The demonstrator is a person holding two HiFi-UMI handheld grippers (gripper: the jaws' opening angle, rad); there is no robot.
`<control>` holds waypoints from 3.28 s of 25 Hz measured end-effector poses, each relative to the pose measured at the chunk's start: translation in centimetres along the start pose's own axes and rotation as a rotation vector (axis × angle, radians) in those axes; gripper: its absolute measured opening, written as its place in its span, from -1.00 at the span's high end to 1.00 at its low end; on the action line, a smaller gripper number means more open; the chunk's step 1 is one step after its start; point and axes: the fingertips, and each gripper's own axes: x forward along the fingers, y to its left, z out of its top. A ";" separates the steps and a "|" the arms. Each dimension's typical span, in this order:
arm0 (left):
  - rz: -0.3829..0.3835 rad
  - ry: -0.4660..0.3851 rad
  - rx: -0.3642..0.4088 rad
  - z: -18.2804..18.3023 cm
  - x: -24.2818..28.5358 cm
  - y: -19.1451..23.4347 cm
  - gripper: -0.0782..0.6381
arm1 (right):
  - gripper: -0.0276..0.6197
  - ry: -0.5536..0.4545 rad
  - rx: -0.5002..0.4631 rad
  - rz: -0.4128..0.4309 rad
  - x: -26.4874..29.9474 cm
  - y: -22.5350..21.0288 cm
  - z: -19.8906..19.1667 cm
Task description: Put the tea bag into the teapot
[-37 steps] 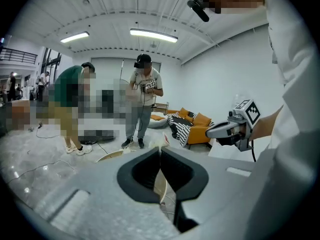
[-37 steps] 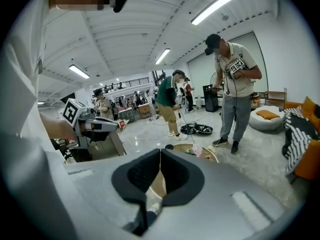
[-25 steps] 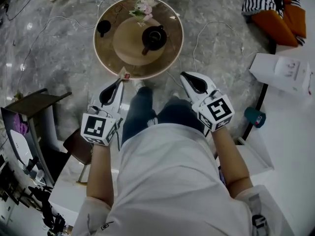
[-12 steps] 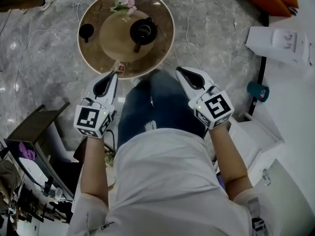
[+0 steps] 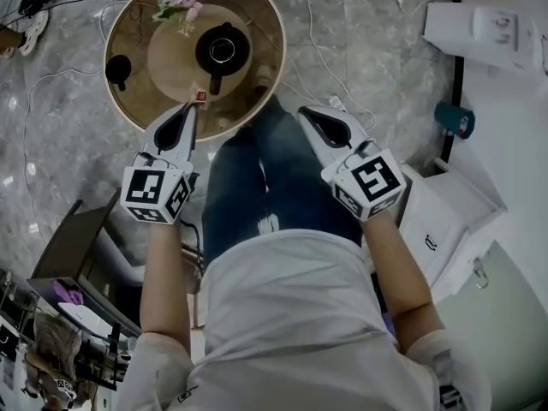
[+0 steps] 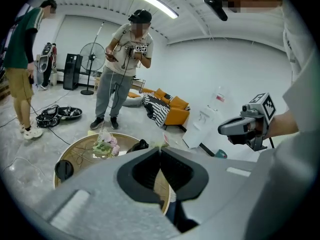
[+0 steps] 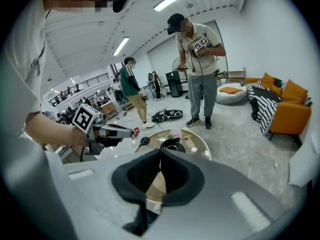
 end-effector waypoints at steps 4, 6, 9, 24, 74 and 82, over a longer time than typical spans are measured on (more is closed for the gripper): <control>-0.039 0.038 0.009 -0.3 4.0 0.9 0.76 | 0.90 0.005 0.038 -0.038 0.5 -2.4 -0.1; -0.053 0.058 0.015 -0.4 5.9 1.3 0.76 | 0.90 0.005 0.053 -0.057 0.7 -3.6 0.0; -0.064 0.094 0.025 -0.6 8.5 2.1 0.76 | 0.90 0.007 0.072 -0.073 0.9 -5.0 0.4; -0.089 0.385 0.109 -4.6 17.3 4.9 0.76 | 0.90 0.035 0.146 -0.098 2.2 -9.1 0.6; -0.084 0.645 0.486 -6.7 20.1 3.6 0.55 | 0.90 0.052 0.214 -0.110 1.6 -9.1 -0.2; -0.095 0.678 0.559 -7.8 20.8 3.0 0.68 | 0.90 0.061 0.234 -0.113 1.5 -9.4 -0.5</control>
